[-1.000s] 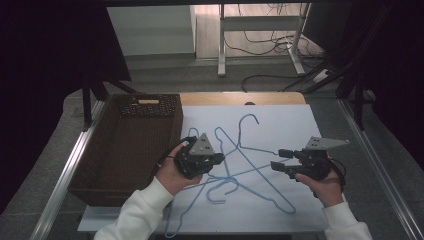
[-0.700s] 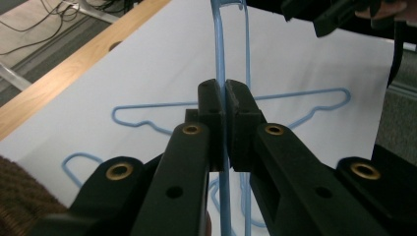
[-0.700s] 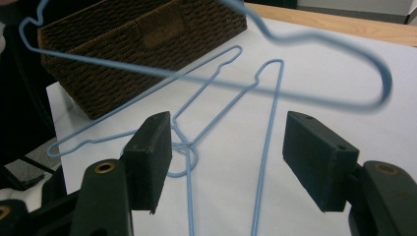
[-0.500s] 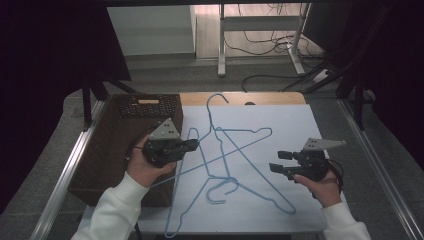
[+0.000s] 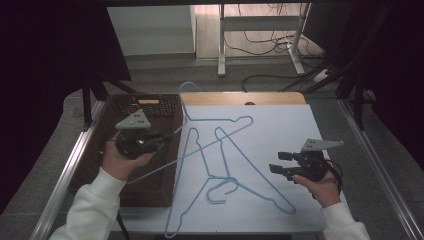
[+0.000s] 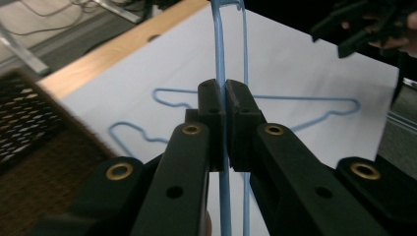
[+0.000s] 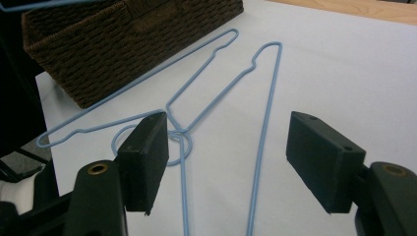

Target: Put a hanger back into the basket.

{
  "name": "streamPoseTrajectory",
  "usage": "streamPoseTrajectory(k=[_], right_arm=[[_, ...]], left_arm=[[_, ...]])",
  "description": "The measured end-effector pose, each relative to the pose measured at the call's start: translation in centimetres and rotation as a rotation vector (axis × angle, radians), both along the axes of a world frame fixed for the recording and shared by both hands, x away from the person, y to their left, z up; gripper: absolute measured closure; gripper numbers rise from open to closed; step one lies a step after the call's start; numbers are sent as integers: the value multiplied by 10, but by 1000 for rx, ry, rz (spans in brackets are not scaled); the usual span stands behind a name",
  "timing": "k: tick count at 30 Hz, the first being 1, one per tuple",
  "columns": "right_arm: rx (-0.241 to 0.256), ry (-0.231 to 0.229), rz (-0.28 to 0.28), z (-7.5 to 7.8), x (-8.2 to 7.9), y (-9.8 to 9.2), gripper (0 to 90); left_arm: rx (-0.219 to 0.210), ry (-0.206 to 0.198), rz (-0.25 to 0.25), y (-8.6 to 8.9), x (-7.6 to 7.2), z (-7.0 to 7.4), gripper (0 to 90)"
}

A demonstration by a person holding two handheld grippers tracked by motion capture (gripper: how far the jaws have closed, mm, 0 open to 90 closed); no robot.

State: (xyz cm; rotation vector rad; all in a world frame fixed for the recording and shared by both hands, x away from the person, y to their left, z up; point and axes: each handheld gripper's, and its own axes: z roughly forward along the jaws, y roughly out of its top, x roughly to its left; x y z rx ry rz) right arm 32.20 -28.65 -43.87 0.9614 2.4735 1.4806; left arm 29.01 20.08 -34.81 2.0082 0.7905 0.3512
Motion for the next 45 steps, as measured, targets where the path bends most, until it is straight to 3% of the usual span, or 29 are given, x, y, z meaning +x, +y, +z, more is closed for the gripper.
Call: streamPoseTrajectory(k=[5, 14, 22, 32, 38, 45], right_arm=[[-7, 0, -3, -1, 1, -1, 326], [-27, 7, -4, -5, 2, 1, 319], [-31, 15, -7, -7, 3, 0, 316], [-35, 18, -9, -9, 3, -1, 313], [-38, 24, -15, -10, 4, -2, 304], [-40, 26, -18, -11, 5, -2, 296]], left_arm=[[-22, -20, 76, 32, 2, 3, 871], [-55, 8, 150, 72, 4, -5, 871], [-77, 12, 197, 96, 5, -11, 871], [-100, -7, 295, 127, 11, -22, 871], [-90, -9, 331, 142, 16, -31, 871], [-74, 25, 356, 154, 23, -48, 871]])
